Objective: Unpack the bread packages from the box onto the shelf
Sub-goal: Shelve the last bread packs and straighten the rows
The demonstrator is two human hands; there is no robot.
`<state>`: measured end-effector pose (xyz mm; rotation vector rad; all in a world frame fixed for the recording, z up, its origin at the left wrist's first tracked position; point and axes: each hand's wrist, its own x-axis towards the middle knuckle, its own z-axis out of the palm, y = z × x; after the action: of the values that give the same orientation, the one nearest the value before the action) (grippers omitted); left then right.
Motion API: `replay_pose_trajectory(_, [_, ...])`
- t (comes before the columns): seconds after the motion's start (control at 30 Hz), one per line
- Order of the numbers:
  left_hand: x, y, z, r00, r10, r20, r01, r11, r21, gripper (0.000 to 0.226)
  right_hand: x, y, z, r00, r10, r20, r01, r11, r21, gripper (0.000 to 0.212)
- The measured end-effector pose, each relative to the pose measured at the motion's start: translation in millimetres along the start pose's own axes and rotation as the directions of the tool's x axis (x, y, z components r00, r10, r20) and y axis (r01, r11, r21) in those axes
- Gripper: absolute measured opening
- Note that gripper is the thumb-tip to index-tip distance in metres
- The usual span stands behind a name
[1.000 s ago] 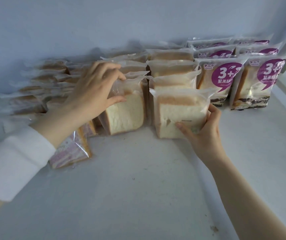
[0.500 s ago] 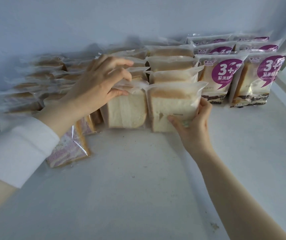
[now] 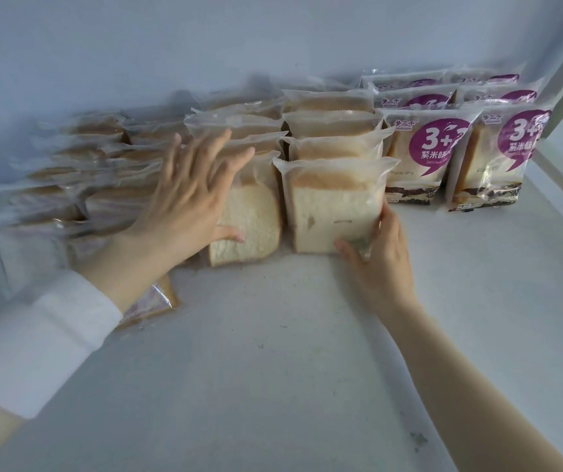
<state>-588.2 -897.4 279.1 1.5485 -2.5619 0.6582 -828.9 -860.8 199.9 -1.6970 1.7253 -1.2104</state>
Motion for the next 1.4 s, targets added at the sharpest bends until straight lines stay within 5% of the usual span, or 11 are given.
replay_pose_trajectory(0.23, [8.5, 1.3, 3.3, 0.998, 0.055, -0.025, -0.055, 0.998, 0.026, 0.113, 7.8, -6.2, 8.8, 0.999, 0.035, -0.016, -0.035, 0.999, 0.009, 0.082])
replay_pose_trajectory(0.47, [26.2, 39.6, -24.6, 0.969, 0.168, -0.179, -0.201, 0.962, -0.187, 0.105, 10.1, -1.2, -5.6, 0.994, 0.043, 0.101, -0.037, 0.997, -0.06, 0.092])
replay_pose_trajectory(0.77, [76.0, 69.8, -29.4, 0.982, 0.182, 0.056, -0.171, 0.971, -0.165, 0.089, 17.9, 3.7, -5.9, 0.998, 0.056, 0.009, -0.054, 0.989, -0.136, 0.058])
replay_pose_trajectory(1.27, [70.4, 71.3, -38.7, 0.969, 0.175, 0.172, -0.132, 0.963, -0.236, 0.092, 25.6, -3.6, -38.9, 0.956, 0.057, 0.287, 0.0, 0.981, -0.194, 0.067])
replay_pose_trajectory(1.33, [76.9, 81.2, -56.0, 0.972, 0.176, 0.157, -0.119, 0.94, -0.32, 0.099, 20.8, 3.4, -63.4, 0.98, 0.086, 0.18, -0.07, 0.993, -0.093, 0.072])
replay_pose_trajectory(1.4, [98.6, 100.4, -70.2, 0.982, 0.172, 0.072, -0.135, 0.923, -0.361, 0.098, 23.7, 15.3, -85.2, 0.994, 0.077, -0.081, -0.08, 0.996, -0.035, 0.06])
